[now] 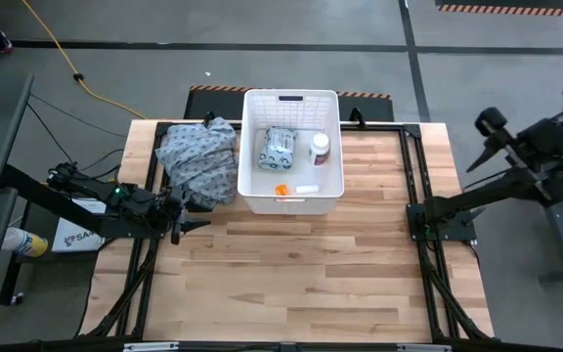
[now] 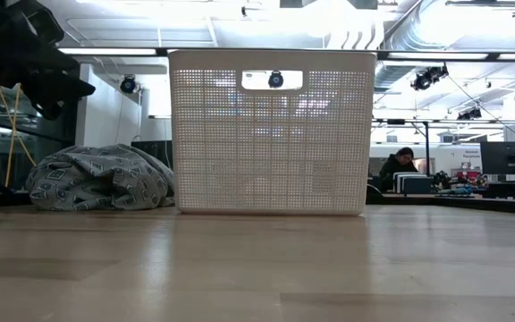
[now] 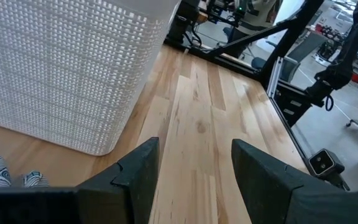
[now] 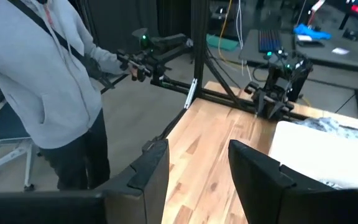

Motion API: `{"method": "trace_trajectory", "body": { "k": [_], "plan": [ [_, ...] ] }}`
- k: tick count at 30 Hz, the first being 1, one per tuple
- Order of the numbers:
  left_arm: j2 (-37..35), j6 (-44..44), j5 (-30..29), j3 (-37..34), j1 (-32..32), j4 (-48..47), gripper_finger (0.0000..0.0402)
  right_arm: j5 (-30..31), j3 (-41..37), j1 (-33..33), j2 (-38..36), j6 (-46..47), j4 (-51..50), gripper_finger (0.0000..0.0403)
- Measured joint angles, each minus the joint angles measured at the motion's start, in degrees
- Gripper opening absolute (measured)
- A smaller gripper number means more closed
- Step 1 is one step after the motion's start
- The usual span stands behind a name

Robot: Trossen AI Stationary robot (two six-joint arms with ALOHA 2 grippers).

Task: Pick & place medical supplies in basket/bin
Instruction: Return to Home Position

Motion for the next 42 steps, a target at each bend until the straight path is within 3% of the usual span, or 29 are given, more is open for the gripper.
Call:
{"method": "trace_trajectory", "body": {
  "k": [9, 12, 16, 28, 36, 42],
  "plan": [
    [0.00, -1.23, -0.16, 0.00, 0.00, -0.01, 0.0232, 0.74, -0.21, -0.02, -5.13, -1.79, -0.03, 0.0157],
    [0.00, -1.24, -0.19, 0.00, 0.00, -0.01, 0.0232, 1.10, -3.44, -0.07, -8.30, -1.30, 0.00, 0.0158],
    [0.00, -1.27, -0.74, 0.00, 0.00, -0.06, 0.0232, 1.08, -13.32, -0.25, -15.27, -1.06, 3.27, 0.0154],
    [0.00, -1.44, -0.73, 0.02, 0.02, -0.10, 0.0232, 4.27, -52.74, -0.24, -43.01, 7.61, 27.90, 0.0156],
    [0.02, -1.86, -0.71, 0.07, 0.02, -0.25, 0.0232, 4.26, -67.49, -0.24, -54.51, 9.23, 42.31, 0.0154],
    [0.02, -1.84, -0.71, 0.09, 0.01, -0.25, 0.0232, 5.10, -77.25, -0.25, -57.34, 9.76, 51.17, 0.0152]
  ]
}}
